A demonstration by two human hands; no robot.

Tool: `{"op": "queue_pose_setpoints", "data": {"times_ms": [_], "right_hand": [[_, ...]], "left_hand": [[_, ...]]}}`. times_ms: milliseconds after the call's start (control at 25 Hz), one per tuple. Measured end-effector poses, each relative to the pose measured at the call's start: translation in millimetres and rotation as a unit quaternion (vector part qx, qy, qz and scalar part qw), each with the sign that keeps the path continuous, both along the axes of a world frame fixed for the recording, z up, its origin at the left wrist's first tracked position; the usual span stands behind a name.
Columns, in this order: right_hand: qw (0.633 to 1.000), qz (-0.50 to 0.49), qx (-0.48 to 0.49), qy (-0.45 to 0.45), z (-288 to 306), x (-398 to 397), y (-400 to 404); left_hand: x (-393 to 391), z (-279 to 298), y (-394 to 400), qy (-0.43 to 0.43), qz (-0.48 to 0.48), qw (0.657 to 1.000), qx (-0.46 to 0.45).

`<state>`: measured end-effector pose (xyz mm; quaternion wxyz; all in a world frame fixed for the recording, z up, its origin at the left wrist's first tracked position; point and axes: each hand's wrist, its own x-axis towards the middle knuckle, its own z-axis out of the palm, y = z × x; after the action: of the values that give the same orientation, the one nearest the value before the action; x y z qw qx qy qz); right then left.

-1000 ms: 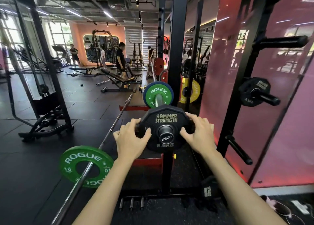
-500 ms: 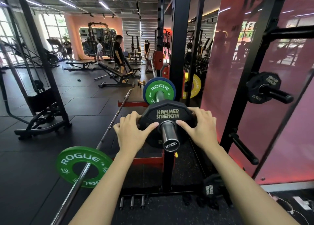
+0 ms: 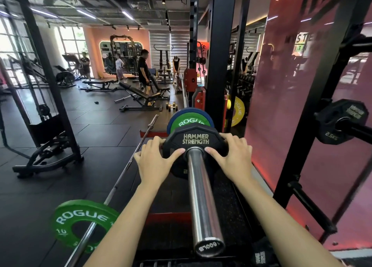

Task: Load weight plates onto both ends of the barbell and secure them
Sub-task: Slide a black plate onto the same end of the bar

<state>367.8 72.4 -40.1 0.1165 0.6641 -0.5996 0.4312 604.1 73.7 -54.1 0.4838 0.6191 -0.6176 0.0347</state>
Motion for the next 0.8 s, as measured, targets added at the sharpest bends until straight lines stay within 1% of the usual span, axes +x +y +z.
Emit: {"op": "queue_pose_setpoints", "data": {"times_ms": [160, 240, 360, 440, 520, 720, 800], "right_hand": [[1.0, -0.006, -0.01, 0.008, -1, 5, -58], [1.0, -0.02, -0.012, 0.013, 0, 7, -81], [0.999, -0.042, 0.013, -0.018, 0, 6, -110], [0.999, -0.036, 0.014, -0.027, -4, 2, -120], [0.999, -0.034, 0.01, -0.022, -8, -1, -120], [0.999, -0.035, 0.031, -0.004, 7, 8, -95], [1.0, -0.023, 0.015, -0.009, 6, 3, -76]], "left_hand": [[0, -4, -56, -0.008, 0.023, 1.0, 0.006], [-4, -4, -79, -0.008, 0.05, 0.999, 0.009], [-9, -2, -108, 0.021, 0.078, 0.997, -0.002], [-8, -6, -118, 0.014, 0.077, 0.997, -0.026], [-6, -12, -118, 0.001, 0.081, 0.996, -0.035], [-24, 3, -92, -0.011, 0.109, 0.994, -0.005], [-22, 3, -74, 0.005, 0.103, 0.995, 0.004]]}}
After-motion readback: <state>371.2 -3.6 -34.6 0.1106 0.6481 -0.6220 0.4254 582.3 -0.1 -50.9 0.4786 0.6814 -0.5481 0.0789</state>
